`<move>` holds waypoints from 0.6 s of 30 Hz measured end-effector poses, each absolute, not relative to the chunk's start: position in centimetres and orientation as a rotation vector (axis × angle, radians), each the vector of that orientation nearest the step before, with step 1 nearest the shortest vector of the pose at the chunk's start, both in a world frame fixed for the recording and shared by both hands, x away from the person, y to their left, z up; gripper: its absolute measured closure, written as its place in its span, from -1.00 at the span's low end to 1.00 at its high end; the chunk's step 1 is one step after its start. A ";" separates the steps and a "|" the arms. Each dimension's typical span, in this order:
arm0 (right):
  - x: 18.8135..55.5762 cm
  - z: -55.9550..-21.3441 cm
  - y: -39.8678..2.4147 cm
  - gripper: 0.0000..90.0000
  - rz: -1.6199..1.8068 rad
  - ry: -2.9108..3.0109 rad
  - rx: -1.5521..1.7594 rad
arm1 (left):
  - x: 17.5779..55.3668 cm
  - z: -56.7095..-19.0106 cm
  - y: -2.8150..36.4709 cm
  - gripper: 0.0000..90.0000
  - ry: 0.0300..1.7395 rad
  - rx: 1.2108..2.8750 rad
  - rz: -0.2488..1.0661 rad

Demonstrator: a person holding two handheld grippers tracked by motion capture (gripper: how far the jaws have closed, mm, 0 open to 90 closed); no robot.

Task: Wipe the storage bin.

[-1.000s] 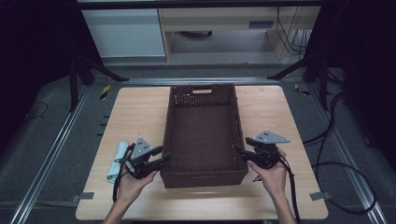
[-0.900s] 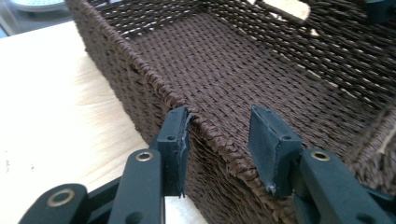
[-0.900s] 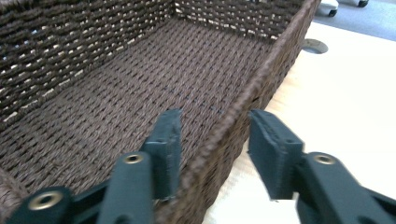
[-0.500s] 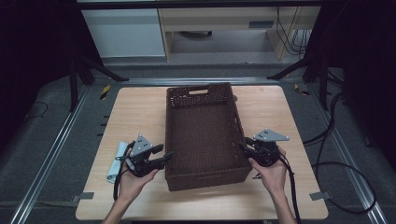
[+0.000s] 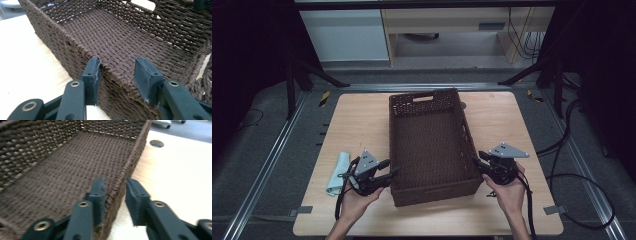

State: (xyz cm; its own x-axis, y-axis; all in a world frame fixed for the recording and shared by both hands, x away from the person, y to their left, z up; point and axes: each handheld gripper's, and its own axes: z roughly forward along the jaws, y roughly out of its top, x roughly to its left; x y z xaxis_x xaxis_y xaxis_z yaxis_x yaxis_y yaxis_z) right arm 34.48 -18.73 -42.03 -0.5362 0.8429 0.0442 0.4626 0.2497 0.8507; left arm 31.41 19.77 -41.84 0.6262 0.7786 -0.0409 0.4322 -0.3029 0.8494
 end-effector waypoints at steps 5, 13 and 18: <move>34.8 -41.8 -18.3 0.72 1.166 2.104 1.179 | 32.1 -41.3 20.0 0.13 0.958 1.922 0.480; 35.7 -41.8 -18.6 0.59 1.179 2.079 1.201 | 32.3 -42.0 19.2 0.08 0.966 1.937 0.480; 34.8 -41.5 -19.3 0.54 1.212 2.068 1.217 | 31.8 -41.9 19.0 0.12 0.966 1.937 0.479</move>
State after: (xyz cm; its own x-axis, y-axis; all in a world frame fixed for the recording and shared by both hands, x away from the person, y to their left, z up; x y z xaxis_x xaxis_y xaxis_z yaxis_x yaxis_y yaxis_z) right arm 34.79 -19.35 -41.50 -0.5097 0.8588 0.0509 0.4643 0.2249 0.8567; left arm 31.77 18.99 -41.89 0.6208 0.7827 -0.0451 0.4375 -0.2981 0.8484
